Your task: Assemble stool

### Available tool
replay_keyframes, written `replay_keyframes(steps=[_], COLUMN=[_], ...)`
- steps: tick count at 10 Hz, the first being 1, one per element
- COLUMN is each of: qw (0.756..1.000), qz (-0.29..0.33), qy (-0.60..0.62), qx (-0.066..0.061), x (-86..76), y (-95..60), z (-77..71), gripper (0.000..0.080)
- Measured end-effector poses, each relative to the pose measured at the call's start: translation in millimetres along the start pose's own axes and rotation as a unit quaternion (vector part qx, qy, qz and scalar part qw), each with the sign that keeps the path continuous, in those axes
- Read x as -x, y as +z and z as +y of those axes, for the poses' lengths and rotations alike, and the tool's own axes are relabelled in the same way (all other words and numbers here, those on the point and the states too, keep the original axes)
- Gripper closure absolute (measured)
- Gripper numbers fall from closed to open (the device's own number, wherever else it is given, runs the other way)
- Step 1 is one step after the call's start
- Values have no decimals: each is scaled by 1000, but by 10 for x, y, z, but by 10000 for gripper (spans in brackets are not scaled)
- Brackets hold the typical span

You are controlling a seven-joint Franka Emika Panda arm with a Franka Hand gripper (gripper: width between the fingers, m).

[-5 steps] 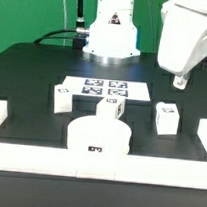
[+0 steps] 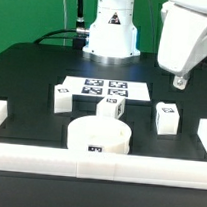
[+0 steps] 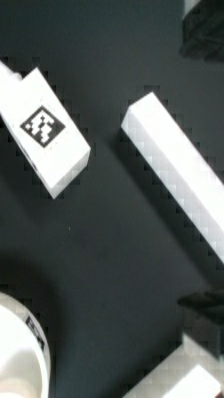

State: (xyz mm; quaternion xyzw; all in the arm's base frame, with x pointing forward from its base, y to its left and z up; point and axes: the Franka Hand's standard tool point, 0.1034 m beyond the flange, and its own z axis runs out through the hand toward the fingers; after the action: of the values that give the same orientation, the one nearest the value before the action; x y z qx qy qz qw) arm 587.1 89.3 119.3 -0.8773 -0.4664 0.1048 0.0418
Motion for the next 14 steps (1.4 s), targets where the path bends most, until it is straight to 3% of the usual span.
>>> replay_keyframes(steps=[1,4,5,8,9,10,11,14], qw=[999,994,994,994,993,991,991,991], qz=[25,57,57,58,62,69,68,71], qy=[-33,-63,-64,-65,-72,-84,-79,-64], qx=[28,64,63,63,69,84,85,89], x=[92,399,471,435,444,542,721,891], y=[88,304,348,336,342,412,510,641], z=[119,301,349,327,353,416,473,575], gripper=[150,150,150,150,150,150,150,150])
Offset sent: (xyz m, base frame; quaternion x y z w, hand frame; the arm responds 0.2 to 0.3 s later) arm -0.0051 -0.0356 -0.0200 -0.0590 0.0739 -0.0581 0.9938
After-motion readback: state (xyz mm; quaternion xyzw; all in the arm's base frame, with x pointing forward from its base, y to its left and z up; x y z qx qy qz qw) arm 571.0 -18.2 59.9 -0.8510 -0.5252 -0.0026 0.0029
